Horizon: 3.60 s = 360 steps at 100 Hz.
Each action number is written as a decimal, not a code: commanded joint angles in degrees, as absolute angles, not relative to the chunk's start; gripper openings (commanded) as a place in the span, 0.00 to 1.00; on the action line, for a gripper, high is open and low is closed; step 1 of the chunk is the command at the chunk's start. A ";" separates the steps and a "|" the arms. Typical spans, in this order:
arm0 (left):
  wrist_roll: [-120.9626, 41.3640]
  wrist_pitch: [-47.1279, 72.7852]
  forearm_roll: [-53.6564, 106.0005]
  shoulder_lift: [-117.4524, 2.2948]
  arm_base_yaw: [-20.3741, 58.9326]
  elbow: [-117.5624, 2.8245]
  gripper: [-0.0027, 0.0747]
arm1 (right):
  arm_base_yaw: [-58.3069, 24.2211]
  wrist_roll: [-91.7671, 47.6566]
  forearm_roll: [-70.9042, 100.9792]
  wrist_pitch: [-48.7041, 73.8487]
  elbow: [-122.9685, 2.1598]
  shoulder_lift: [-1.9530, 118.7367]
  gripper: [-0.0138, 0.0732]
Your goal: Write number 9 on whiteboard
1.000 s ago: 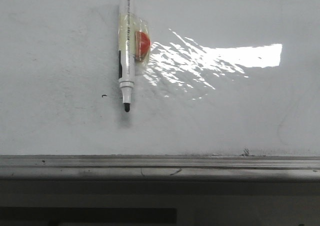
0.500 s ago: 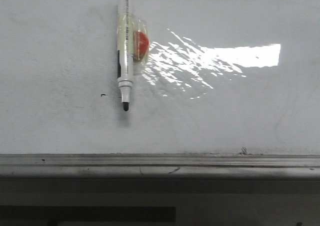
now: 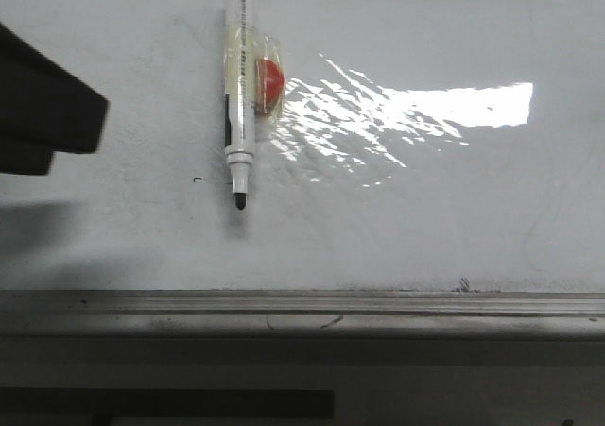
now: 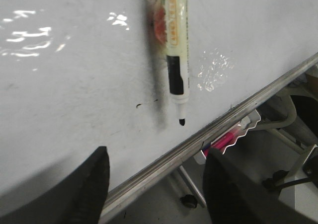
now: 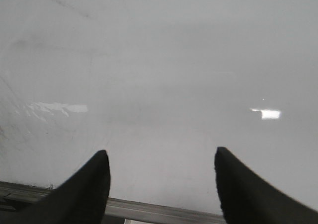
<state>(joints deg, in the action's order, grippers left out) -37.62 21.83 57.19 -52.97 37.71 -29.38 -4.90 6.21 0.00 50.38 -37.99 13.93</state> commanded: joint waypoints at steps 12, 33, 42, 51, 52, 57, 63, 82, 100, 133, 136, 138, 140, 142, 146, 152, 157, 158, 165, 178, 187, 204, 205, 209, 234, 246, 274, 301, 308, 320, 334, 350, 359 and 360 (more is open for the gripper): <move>-37.76 4.59 64.46 -58.21 48.29 -31.44 0.53 | -5.01 5.41 0.00 45.74 -39.90 15.04 0.62; -37.76 -1.20 64.92 -61.53 52.01 -32.40 0.53 | -5.01 5.41 0.00 45.74 -39.90 15.04 0.62; -37.76 -1.07 64.92 -62.51 52.01 -34.03 0.53 | -5.01 5.41 0.00 45.63 -39.90 15.04 0.62; -37.76 -1.19 64.92 -63.76 52.01 -35.56 0.53 | -5.01 5.41 0.00 45.42 -39.90 15.04 0.62; -37.76 -1.19 64.92 -63.96 52.01 -35.73 0.53 | -5.01 5.41 0.00 45.29 -39.90 15.04 0.62; -37.76 -1.19 64.92 -64.90 52.01 -36.20 0.53 | -5.01 5.41 0.00 45.09 -39.90 15.04 0.62; -37.76 -1.19 64.92 -66.27 52.01 -36.69 0.53 | -5.01 5.41 0.00 44.83 -39.90 15.04 0.62; -37.76 -2.46 65.01 -70.06 52.01 -36.79 0.52 | -5.01 5.41 0.00 44.61 -39.90 15.04 0.62; -37.76 -5.17 65.01 -70.91 52.01 -36.79 0.15 | -5.01 2.74 4.26 43.71 -39.90 15.04 0.62; -48.75 11.94 43.31 -63.10 52.01 -36.79 0.01 | -5.01 -40.02 43.50 53.34 -39.90 21.60 0.62; -51.43 14.42 40.75 -62.11 52.01 -36.79 0.01 | -5.01 -43.25 45.25 53.68 -39.90 22.38 0.62; -53.30 15.77 39.02 -61.40 52.01 -36.79 0.01 | -5.10 -45.59 46.40 53.68 -39.90 22.84 0.62; -55.08 16.61 37.54 -60.79 52.01 -36.79 0.01 | -5.10 -47.77 47.57 53.57 -39.90 23.18 0.62; -56.74 17.72 36.23 -60.23 52.01 -36.79 0.01 | -5.10 -49.84 48.79 53.20 -39.90 23.39 0.62; -58.99 19.32 34.58 -59.31 52.01 -36.79 0.01 | -5.10 -53.06 51.25 52.76 -39.90 24.08 0.62; -61.45 20.39 33.48 -58.62 52.01 -36.79 0.01 | -5.68 -56.95 54.05 52.42 -39.90 25.08 0.62; -62.48 20.39 33.48 -58.36 52.01 -36.79 0.01 | -6.68 -57.98 55.28 52.42 -39.90 25.94 0.62; -62.49 20.39 33.48 -58.36 52.01 -36.79 0.01 | -6.86 -58.13 55.40 52.42 -39.90 26.05 0.62; -63.37 20.39 33.48 -58.36 52.01 -36.79 0.01 | -9.08 -59.21 55.40 52.66 -39.90 27.40 0.62; -65.93 20.39 33.59 -58.36 52.01 -36.79 0.01 | -14.04 -63.07 55.40 52.49 -39.90 31.00 0.62; -67.87 20.39 33.70 -58.36 52.01 -36.79 0.01 | -17.29 -64.71 55.40 51.16 -39.90 34.31 0.62; -68.46 20.04 33.70 -58.36 52.01 -36.79 0.01 | -22.38 -68.24 55.52 46.38 -39.90 41.21 0.62; -68.46 20.04 33.70 -58.36 52.01 -36.79 0.01 | -22.77 -68.45 55.64 46.17 -39.90 41.49 0.62; -68.46 20.04 33.70 -58.36 52.01 -36.79 0.01 | -23.74 -69.57 56.18 45.14 -39.90 43.13 0.62; -68.46 20.04 33.83 -58.36 52.01 -36.79 0.01 | -32.16 -74.10 59.18 36.81 -39.99 50.19 0.62; -68.46 20.04 34.05 -58.36 52.01 -36.79 0.01 | -37.20 -74.10 59.18 30.83 -40.78 52.52 0.62; -68.46 20.04 34.05 -58.36 52.01 -36.79 0.01 | -44.12 -74.10 59.33 22.48 -40.89 57.20 0.62; -68.46 20.04 34.14 -58.36 52.01 -36.79 0.01 | -44.25 -74.10 63.93 21.73 -40.89 58.32 0.43; -68.46 20.04 34.14 -58.36 52.01 -36.79 0.01 | -44.25 -74.10 63.93 22.47 -40.89 59.23 0.35; -68.46 20.04 34.14 -58.36 52.01 -36.79 0.01 | -44.49 -74.10 63.83 23.82 -40.89 61.32 0.24; -68.46 19.76 34.14 -58.36 52.01 -36.79 0.01 | -45.15 -74.10 63.73 23.72 -40.89 62.70 0.08; -68.46 18.58 34.14 -58.25 52.01 -36.79 0.01 | -45.15 -74.10 63.60 23.70 -41.01 62.70 0.08; -68.46 18.35 34.14 -58.25 52.01 -36.79 0.01 | -45.15 -74.10 60.97 24.34 -41.75 62.44 0.14; -68.46 18.35 34.14 -58.25 52.01 -36.79 0.01 | -45.15 -74.10 60.68 24.35 -41.74 62.29 0.15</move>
